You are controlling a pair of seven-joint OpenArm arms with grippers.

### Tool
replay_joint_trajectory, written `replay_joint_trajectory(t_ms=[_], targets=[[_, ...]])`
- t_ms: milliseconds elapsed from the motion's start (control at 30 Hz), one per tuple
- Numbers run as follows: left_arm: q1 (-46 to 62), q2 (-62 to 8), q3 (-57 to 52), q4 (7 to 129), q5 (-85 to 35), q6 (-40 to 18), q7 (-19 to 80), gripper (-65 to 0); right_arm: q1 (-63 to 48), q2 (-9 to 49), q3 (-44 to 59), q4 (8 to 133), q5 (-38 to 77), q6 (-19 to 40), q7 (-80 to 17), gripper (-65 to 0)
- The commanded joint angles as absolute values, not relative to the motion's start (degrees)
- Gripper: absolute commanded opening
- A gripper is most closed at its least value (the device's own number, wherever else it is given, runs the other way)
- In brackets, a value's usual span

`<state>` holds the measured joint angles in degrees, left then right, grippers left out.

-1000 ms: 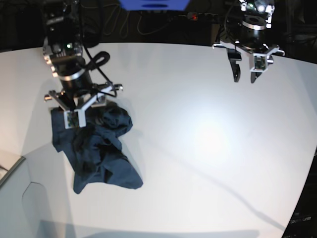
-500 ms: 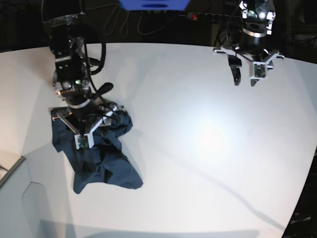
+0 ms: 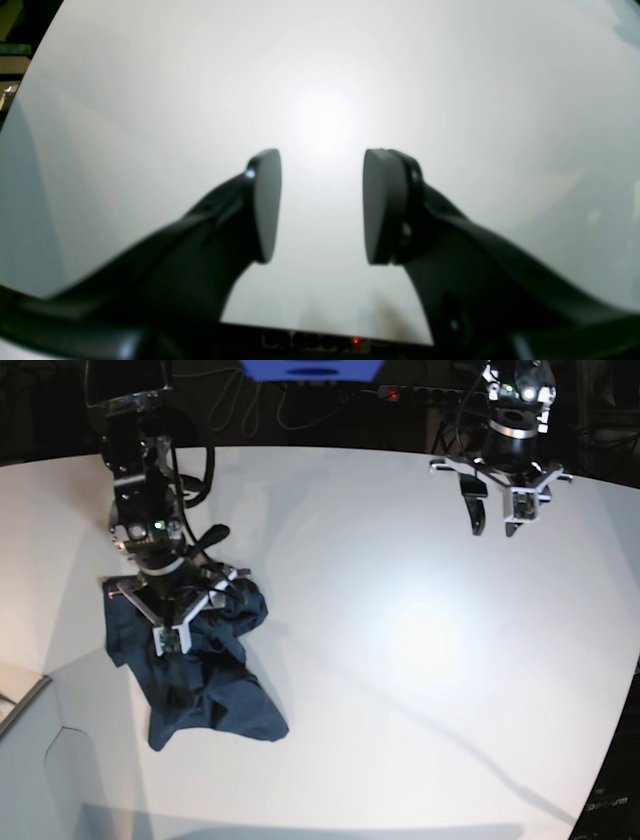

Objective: Layout the t-shirt on the table in an organized manner, then fold the t-shirt properly
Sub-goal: 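Lower the right gripper onto the crumpled navy t-shirt and grasp it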

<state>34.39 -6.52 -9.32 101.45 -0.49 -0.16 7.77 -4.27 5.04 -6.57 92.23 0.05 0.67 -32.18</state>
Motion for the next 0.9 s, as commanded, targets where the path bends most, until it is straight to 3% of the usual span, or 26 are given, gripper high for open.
replay_joint_trajectory(t_ms=[0,467,533,633,667,867], targets=[[34.68,-6.64,-9.45,102.20,-0.48,0.13,6.37,-38.8,-3.12,5.14,-6.55,92.62,0.04,0.84,-30.90,-35.8],[34.77,-6.46,-9.36,102.20,-0.57,0.13,6.37,-38.8,-2.07,5.32,-6.55,87.25,0.04,0.84,-30.81,-37.3],[34.77,-5.76,-9.54,102.20,-0.57,0.13,6.37,-38.8,-2.33,5.32,-6.55,87.34,0.04,3.03,-30.81,-42.6],[34.77,-5.58,-9.63,102.20,-0.57,0.13,6.37,-38.8,-2.86,5.05,-6.11,88.48,0.04,12.26,-30.90,-61.7],[34.77,-5.58,-9.63,102.20,-0.57,0.13,6.37,-38.8,-3.21,4.97,-6.02,89.27,0.04,13.93,-30.90,-65.0],[34.77,-5.58,-9.63,102.20,-0.57,0.13,6.37,-38.8,-7.52,2.07,-6.73,99.38,0.04,17.01,-30.81,-65.0]])
